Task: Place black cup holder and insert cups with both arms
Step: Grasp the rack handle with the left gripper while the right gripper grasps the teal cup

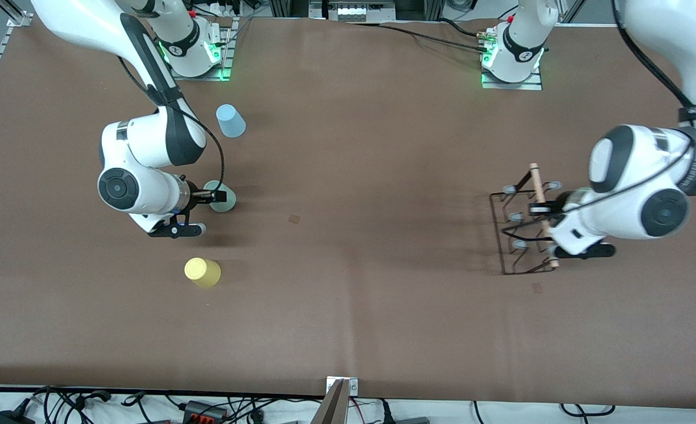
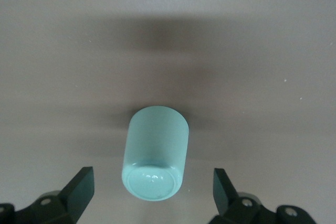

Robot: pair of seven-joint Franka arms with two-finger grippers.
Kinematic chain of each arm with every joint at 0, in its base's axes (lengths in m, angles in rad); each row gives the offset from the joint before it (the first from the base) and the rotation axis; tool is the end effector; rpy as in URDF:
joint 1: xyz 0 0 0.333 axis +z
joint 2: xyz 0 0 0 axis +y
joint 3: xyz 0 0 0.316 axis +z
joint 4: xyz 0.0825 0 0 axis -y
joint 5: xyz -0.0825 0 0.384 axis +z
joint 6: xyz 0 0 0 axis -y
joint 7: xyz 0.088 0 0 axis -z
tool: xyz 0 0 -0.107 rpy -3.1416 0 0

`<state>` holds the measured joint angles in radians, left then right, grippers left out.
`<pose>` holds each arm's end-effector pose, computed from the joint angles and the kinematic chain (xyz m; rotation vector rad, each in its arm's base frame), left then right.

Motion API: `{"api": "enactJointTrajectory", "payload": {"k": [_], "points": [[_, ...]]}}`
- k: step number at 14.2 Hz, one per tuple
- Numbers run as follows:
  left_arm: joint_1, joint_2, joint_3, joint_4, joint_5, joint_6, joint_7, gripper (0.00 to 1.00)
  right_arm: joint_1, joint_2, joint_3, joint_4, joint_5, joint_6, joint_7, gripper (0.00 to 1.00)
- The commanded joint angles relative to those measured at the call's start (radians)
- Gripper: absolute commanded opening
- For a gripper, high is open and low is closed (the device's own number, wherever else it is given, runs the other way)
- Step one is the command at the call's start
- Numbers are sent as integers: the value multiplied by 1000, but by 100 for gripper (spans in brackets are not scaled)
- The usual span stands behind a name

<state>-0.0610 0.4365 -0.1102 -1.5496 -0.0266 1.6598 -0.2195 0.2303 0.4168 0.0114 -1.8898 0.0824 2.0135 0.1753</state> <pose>0.6336 -0.1034 0.3771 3.0879 0.0890 -0.5173 0.5784 0.1473 0.2643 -3.0947 -0.0306 0.4706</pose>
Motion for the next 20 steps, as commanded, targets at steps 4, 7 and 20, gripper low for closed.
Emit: {"api": "enactJointTrajectory", "payload": {"k": [4,7,20], "points": [[-201,-4,-48,114,-124,-72,-256,1,3,-6,-1,-77,72,73,7,100],[-302,50,-46,169,-202,-45,-323,1,4,10,-1,-80,74,73,7,100],[-520,301,-48,336,-288,357,-506,2,1,14,-2,-22,76,-2,49,37]]}}
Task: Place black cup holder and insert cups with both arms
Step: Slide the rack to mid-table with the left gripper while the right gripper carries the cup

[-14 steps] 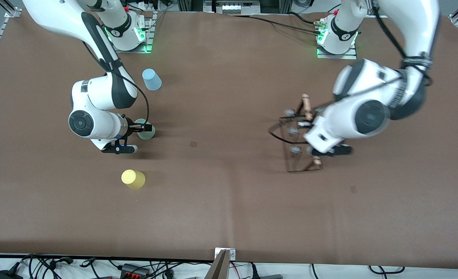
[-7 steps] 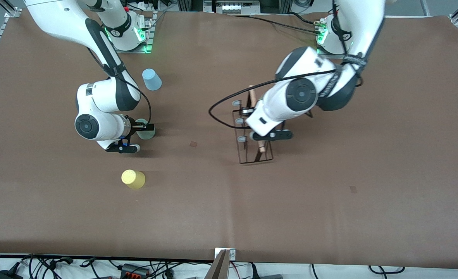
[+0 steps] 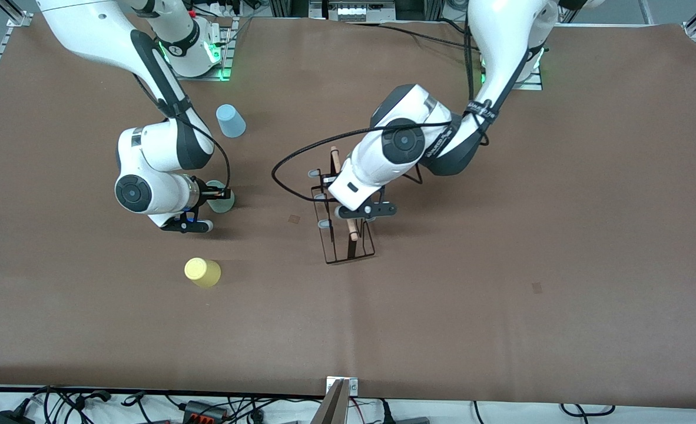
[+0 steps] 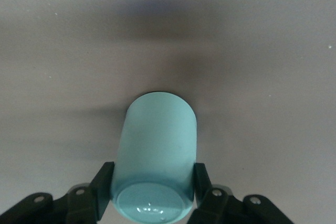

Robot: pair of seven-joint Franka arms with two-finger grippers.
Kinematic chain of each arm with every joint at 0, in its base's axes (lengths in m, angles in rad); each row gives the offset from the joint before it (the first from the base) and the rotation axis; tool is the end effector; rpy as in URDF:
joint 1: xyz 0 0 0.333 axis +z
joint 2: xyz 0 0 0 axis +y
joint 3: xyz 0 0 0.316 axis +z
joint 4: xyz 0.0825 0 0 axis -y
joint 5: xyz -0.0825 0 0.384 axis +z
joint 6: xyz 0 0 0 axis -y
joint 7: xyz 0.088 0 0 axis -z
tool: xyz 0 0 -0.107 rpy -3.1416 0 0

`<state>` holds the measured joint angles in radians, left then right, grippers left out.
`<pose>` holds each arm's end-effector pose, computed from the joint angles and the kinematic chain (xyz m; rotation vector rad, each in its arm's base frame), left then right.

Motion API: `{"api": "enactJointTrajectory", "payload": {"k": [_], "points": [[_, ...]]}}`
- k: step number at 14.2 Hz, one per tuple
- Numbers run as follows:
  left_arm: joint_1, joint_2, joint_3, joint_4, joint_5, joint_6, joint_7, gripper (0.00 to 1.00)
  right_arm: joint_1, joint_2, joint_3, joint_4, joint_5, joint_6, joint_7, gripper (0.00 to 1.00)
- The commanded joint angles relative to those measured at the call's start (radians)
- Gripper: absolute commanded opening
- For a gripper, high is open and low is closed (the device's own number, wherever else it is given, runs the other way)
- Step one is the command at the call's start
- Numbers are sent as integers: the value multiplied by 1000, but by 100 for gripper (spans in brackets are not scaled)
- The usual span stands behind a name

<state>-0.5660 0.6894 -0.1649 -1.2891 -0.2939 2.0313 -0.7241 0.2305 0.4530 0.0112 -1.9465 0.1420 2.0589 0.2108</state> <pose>0.5631 -0.4869 0.3545 2.8026 0.2217 -0.2869 0.5618 0.1461 0.2239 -3.0524 0.0880 0.5523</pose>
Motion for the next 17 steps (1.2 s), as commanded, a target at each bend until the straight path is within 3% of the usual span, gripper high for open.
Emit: {"api": "enactJointTrajectory", "payload": {"k": [1,5,7,9,10,13,15,17], "points": [[-20,58,7,76,-21,-14,6,2,1,-26,-3,79,15,-92,12,33],[-52,93,8,76,-19,-7,9,6,-5,-22,-4,296,16,-275,12,33],[-57,98,8,73,-16,13,9,17,0,-19,-4,333,16,-289,6,33],[-49,87,16,73,-10,3,3,44,7,-20,-2,356,16,-302,2,33],[-42,76,21,73,-7,-2,3,51,7,-22,-2,368,18,-325,5,33],[43,49,7,100,-11,-80,8,65,15,-28,1,371,21,-374,12,33],[90,27,17,164,-8,-184,8,66,41,-37,22,399,82,-390,76,33],[142,10,22,188,-7,-256,18,71,93,-34,35,423,90,-390,169,33]]}}
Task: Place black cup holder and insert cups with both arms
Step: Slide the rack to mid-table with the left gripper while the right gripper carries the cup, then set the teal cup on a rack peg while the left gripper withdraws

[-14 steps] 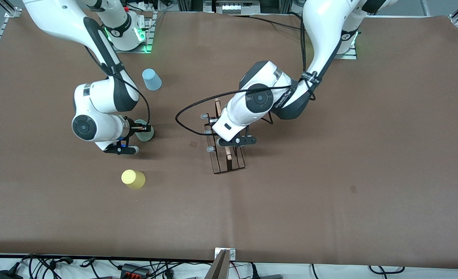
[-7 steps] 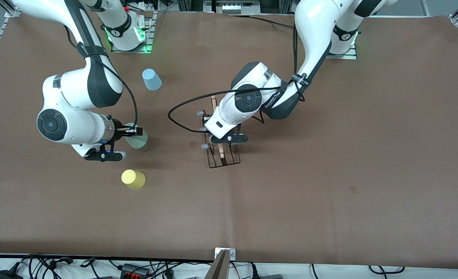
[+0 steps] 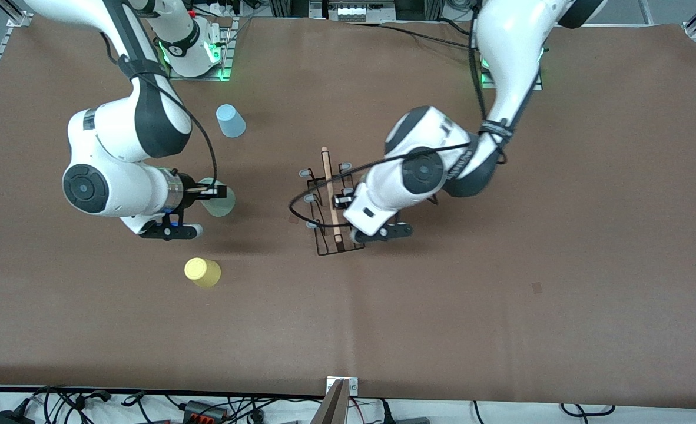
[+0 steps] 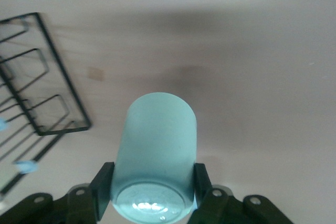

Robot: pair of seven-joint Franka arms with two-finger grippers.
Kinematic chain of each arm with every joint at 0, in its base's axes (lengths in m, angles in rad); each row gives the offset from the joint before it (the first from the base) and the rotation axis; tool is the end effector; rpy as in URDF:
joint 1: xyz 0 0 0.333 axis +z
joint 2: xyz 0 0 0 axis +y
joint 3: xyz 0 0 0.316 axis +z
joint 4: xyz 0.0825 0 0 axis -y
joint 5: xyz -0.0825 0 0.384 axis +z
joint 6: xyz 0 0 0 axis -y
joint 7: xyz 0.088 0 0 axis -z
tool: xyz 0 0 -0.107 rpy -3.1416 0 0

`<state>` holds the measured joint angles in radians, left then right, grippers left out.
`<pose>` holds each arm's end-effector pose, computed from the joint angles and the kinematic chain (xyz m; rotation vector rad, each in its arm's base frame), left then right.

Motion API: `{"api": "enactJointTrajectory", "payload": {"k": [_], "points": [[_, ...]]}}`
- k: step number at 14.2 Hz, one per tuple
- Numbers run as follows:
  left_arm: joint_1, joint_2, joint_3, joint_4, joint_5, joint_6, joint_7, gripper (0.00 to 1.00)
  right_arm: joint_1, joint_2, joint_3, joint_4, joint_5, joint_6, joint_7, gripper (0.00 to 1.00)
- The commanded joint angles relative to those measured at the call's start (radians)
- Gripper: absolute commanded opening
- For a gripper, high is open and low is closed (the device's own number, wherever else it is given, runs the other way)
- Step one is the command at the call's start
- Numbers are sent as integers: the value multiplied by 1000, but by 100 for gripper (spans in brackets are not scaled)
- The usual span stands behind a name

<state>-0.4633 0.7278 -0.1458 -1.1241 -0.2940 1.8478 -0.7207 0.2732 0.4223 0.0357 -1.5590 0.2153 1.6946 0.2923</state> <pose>0.6225 -0.4221 0.3886 2.8033 0.3232 -0.3296 0.6090 0.2128 0.3848 -2.9695 0.0625 0.5087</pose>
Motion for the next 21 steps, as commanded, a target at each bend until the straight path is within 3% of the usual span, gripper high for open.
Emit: {"api": "enactJointTrajectory", "payload": {"k": [1,5,8,10,11,14,17,19,20,21], "points": [[78,-45,3,23,-5,-91,59,71,87,-4,10,45,19,-24,140,33],[211,-96,12,-6,3,-176,278,74,198,21,10,91,96,-4,283,33],[256,-241,90,-181,81,-197,418,79,239,45,9,89,116,14,294,33],[297,-316,141,-277,98,-187,475,87,248,64,9,89,115,13,292,33],[305,-333,188,-302,120,-173,483,97,250,75,9,89,115,13,292,33],[325,-384,245,-330,150,-154,552,100,271,96,9,88,111,16,292,34],[334,-410,305,-313,256,-153,739,100,276,127,9,88,105,31,291,34],[340,-448,310,-316,251,-154,756,100,276,150,9,88,101,56,291,34],[353,-450,310,-315,243,-153,767,100,276,164,9,88,93,66,289,47],[344,-446,308,-328,259,-136,751,100,276,173,9,88,87,82,294,95]]}}
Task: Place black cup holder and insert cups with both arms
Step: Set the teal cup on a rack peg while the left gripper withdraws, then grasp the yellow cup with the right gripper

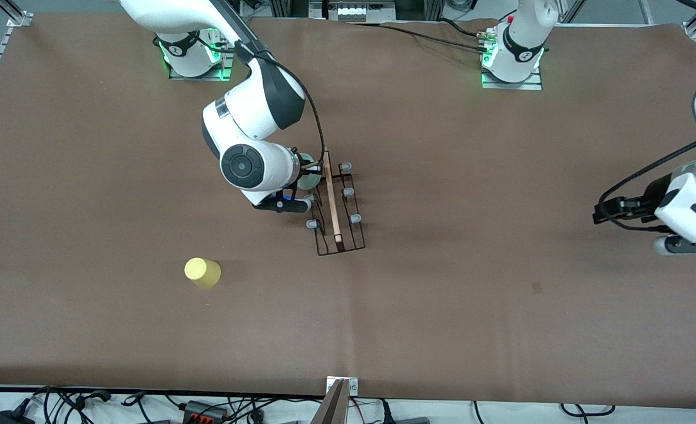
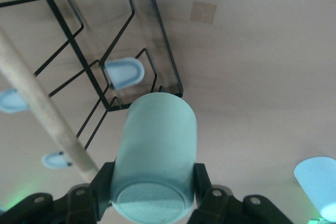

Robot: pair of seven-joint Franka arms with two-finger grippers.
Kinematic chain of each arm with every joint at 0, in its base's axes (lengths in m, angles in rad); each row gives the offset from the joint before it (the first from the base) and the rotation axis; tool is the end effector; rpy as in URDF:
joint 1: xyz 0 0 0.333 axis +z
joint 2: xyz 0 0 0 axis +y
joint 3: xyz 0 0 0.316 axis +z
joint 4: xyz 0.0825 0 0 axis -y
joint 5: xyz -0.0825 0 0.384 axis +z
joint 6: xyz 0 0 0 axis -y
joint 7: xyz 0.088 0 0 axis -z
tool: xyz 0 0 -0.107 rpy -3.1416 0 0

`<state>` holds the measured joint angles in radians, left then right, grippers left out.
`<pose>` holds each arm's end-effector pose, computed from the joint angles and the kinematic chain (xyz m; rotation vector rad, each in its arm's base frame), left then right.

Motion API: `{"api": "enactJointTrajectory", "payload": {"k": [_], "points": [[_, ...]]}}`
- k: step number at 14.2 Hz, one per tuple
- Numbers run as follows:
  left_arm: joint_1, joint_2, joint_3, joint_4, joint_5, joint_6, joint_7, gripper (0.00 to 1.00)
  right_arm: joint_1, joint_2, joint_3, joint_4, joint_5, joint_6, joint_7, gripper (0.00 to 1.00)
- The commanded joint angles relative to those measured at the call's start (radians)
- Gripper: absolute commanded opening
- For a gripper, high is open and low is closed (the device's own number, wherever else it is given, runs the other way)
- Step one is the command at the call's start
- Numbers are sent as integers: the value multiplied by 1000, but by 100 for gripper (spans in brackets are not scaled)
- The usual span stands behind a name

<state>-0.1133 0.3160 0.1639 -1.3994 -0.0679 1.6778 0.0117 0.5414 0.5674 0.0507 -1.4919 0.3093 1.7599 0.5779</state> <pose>0.6518 0.0114 0.5260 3.1230 0.0627 -0.0514 0.5453 0.3931 0.3244 -2.9670 0.1402 0.6407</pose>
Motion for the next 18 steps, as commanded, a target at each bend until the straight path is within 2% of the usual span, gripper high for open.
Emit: {"api": "enactJointTrajectory", "payload": {"k": [1,3,5,7,9,10,11,13,15,18], "points": [[-8,-43,-1,-84,36,55,19,100,8,29,-6,21,-6,19,20,100],[1,-49,0,-92,89,83,57,100,-1,19,-12,30,-5,12,72,100],[-2,-49,0,-90,115,91,57,100,-18,-32,-37,59,-15,3,118,100],[0,-60,0,-101,115,83,56,100,-47,-40,-119,61,-65,-2,106,100],[50,-130,-38,-163,105,82,53,100,-95,-24,-181,61,-146,12,79,100],[125,-173,-113,-225,105,100,50,100,-128,3,-189,70,-176,51,70,100],[167,-204,-144,-281,105,161,48,100,-152,21,-189,82,-200,102,63,100],[165,-210,-147,-283,105,168,50,100,-187,71,-189,91,-242,206,60,100],[165,-206,-155,-274,105,174,36,100,-225,118,-187,91,-239,326,16,100],[165,-206,-158,-247,103,160,1,100,-238,173,-186,91,-237,343,-94,100]]}}
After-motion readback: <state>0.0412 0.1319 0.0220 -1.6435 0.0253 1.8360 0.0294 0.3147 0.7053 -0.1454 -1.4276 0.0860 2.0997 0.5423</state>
